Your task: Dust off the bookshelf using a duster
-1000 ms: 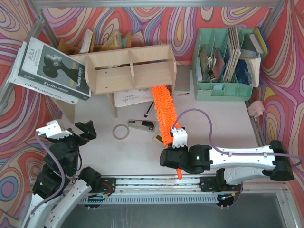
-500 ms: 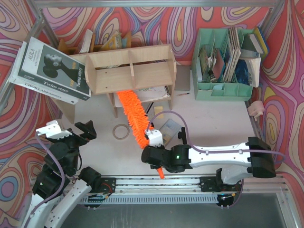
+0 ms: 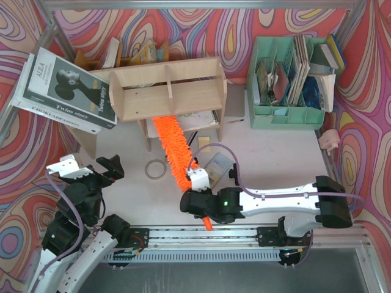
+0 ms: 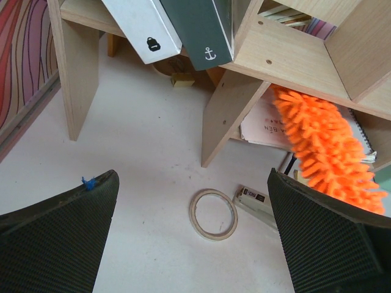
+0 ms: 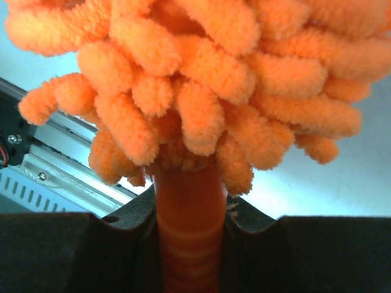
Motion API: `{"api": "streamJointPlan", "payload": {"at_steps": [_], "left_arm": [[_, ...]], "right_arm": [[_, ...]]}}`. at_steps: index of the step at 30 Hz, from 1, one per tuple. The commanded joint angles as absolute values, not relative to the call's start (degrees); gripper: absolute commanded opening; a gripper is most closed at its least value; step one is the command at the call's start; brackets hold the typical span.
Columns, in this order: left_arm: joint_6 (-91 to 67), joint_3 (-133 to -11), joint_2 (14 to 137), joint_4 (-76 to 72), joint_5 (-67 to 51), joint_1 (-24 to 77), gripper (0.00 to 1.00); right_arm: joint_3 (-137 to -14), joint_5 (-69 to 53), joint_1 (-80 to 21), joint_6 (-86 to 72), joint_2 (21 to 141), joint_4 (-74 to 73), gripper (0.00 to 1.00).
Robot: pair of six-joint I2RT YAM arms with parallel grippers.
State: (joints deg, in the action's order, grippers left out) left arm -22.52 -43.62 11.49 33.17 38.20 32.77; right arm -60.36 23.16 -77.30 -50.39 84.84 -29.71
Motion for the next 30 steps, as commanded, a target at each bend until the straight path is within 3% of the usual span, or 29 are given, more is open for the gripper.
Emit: {"api": "streamJointPlan", "payload": {"at_steps": [1, 8, 20, 30], "left_arm": [[-22.76, -44.03, 12.08, 33.57, 38.76, 32.49, 0.98], [-22.68, -44.03, 12.22, 33.58, 39.06, 32.45, 0.98], [-22.7, -44.12, 12.39, 33.83, 39.11, 32.48, 0.98], [-22.76, -44.03, 12.34, 33.78, 38.98, 32.51, 0.98]], "right_arm": [[-58.2, 34.24, -77.76, -61.36, 77.79, -38.59, 0.0], [-55.39, 38.28, -77.71, -70.87, 72.2, -46.37, 0.0], [-60.33, 26.9, -77.85, -46.6, 80.77, -25.57, 0.0], [-58.94, 37.15, -77.4, -63.21, 78.92, -42.47, 0.0]]}}
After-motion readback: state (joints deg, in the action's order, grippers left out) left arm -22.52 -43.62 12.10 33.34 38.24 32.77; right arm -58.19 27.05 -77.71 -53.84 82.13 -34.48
